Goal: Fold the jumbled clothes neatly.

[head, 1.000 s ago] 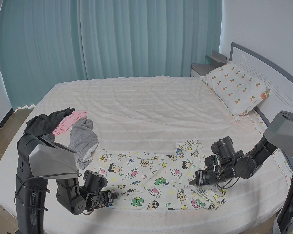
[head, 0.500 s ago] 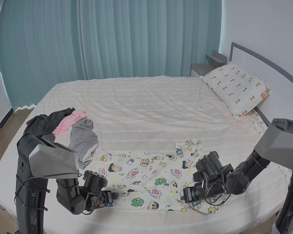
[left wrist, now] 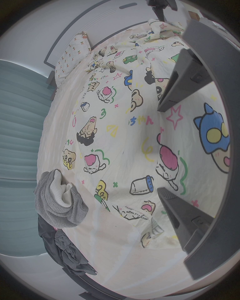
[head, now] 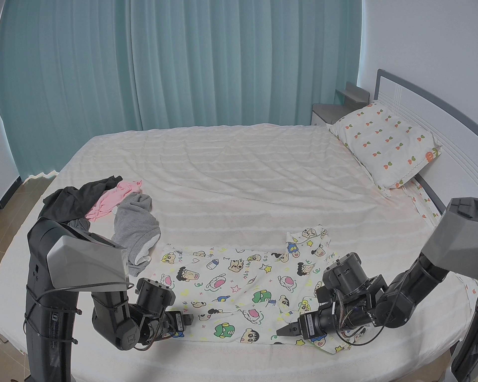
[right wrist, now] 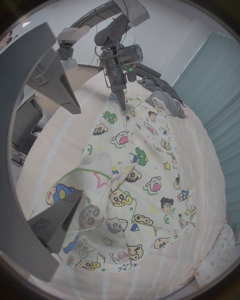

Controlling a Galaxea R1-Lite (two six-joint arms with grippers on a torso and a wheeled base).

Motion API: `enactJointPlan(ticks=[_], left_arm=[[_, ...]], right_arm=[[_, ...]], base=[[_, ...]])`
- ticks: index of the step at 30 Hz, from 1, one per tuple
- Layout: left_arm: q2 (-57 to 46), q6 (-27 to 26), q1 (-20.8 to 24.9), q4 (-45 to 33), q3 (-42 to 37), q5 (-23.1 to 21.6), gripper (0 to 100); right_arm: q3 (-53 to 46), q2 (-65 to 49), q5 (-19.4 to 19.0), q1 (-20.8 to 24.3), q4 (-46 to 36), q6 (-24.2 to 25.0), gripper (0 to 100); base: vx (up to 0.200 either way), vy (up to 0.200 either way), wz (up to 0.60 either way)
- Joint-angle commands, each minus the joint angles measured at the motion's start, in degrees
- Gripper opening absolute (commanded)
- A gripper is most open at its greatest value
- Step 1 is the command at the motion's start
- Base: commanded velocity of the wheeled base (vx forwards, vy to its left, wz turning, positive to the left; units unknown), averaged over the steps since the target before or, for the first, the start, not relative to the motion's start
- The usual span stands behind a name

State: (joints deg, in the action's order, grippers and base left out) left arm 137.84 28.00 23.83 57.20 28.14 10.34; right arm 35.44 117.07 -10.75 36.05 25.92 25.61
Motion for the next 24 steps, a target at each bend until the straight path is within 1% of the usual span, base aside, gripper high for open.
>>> enactJointPlan(ticks=[1,3,7,8,9,11,14,24], left_arm=[[0.06,0.04,-0.01,0.02,-0.01,0.03,100],[0.06,0.04,-0.01,0.02,-0.01,0.03,100],[0.06,0.04,-0.01,0.02,-0.01,0.03,100],[0.06,0.04,-0.01,0.02,-0.01,0.03,100],[0.06,0.04,0.07,0.02,-0.01,0.03,100],[0.06,0.04,0.07,0.02,-0.01,0.03,100],[0.06,0.04,0.07,0.02,-0.01,0.03,100],[0.06,0.04,-0.01,0.02,-0.01,0.03,100]], right_arm=[[-2.92,-6.76,0.12,-0.01,0.36,0.14,100],[-3.71,-7.47,0.21,-1.24,0.36,-0.04,100],[-3.97,-6.76,0.03,-6.78,0.36,-1.44,100],[-3.97,-6.76,0.03,-6.78,0.36,-1.44,100],[-3.18,-5.45,-0.06,-9.33,0.45,-2.23,100],[-1.78,-3.25,-0.06,-11.44,0.45,-3.38,100],[0.42,-0.44,-0.06,-12.49,0.45,-3.73,100],[7.8,7.56,-0.5,-11.88,-0.08,-3.64,100]], base=[[0.0,0.0,0.0],[0.0,0.0,0.0],[0.0,0.0,0.0],[0.0,0.0,0.0],[0.0,0.0,0.0],[0.0,0.0,0.0],[0.0,0.0,0.0],[0.0,0.0,0.0]])
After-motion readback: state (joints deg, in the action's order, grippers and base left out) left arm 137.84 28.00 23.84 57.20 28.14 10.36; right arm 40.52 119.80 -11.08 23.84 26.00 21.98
